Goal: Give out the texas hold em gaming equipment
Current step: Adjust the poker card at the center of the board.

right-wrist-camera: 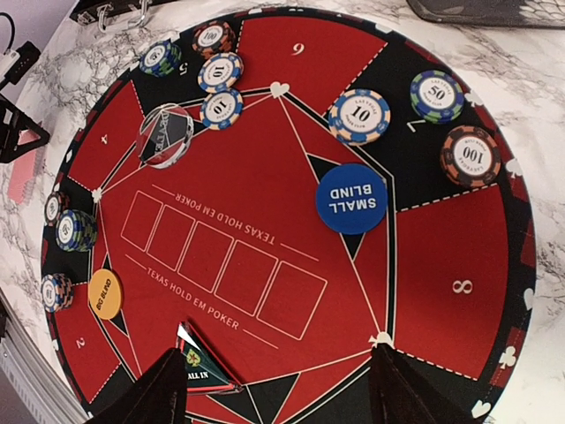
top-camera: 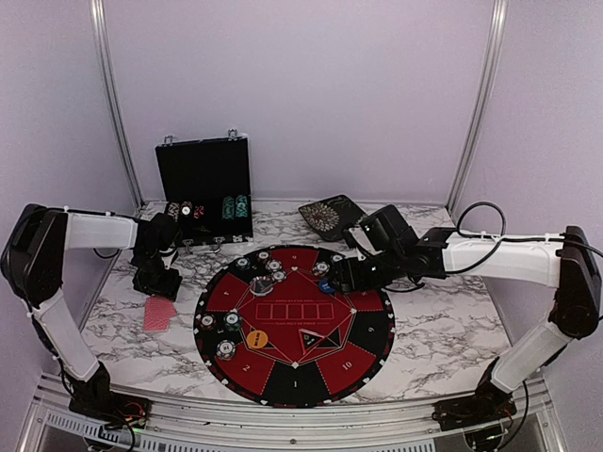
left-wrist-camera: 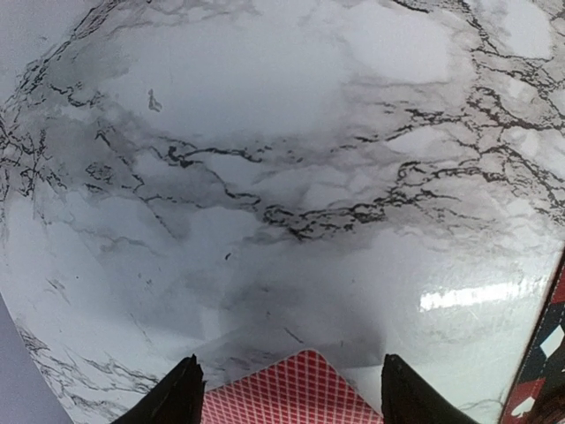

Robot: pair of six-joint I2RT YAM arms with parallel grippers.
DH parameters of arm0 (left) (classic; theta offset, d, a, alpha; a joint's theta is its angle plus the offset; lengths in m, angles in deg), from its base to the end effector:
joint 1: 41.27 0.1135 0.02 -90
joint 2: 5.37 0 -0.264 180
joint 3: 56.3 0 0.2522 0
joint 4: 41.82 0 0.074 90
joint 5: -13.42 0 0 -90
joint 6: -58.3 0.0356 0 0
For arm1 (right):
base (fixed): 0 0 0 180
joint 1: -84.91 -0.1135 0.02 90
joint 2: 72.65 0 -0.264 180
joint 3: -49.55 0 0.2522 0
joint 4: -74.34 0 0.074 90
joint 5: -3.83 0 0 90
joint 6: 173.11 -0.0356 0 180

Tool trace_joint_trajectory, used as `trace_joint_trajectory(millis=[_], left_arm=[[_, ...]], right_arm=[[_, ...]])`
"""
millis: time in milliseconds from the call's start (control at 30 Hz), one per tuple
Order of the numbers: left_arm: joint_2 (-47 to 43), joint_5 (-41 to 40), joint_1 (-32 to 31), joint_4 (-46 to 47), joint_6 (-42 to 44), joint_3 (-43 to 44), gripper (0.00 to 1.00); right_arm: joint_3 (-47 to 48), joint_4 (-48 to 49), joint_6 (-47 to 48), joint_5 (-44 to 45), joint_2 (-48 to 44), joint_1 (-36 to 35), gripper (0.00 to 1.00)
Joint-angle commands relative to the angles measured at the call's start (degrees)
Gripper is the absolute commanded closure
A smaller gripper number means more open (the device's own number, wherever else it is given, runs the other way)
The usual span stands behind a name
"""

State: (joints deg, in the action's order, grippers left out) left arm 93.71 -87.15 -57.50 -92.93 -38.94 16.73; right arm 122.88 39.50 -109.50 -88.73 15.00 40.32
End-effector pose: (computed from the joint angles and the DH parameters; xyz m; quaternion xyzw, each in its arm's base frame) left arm 0.3018 -0.0811 0.1572 0.0673 0.9873 0.0670 0.1276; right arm 0.2305 0.2294 0.2320 -0.1559 0.9239 0.2196 0.2719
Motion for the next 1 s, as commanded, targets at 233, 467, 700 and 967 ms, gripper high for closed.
trace_joint_trajectory(millis=[233, 467, 700, 967], left_arm=[[-2.47, -0.58, -0.03, -1.86, -0.41, -1.12, 0.27], [-3.76, -0.96, -0.12, -1.86, -1.04, -1.60, 0.21], [-3.95, -0.91, -0.07, -2.02, -1.28, -1.90, 0.19], [-4.36, -0.73, -0.63, -2.19, -2.36, -2.96, 0.17]], right_arm=[[-0.89, -0.29, -1.76, -0.42, -2.50, -0.65, 0.32], [-1.05, -0.20, -2.26, -0.18, -2.51, -1.50, 0.32], [-0.95, -0.37, -2.45, 0.00, -2.23, -2.15, 0.32], [-0.93, -0.45, -2.52, 0.02, -2.05, -2.53, 0.32]])
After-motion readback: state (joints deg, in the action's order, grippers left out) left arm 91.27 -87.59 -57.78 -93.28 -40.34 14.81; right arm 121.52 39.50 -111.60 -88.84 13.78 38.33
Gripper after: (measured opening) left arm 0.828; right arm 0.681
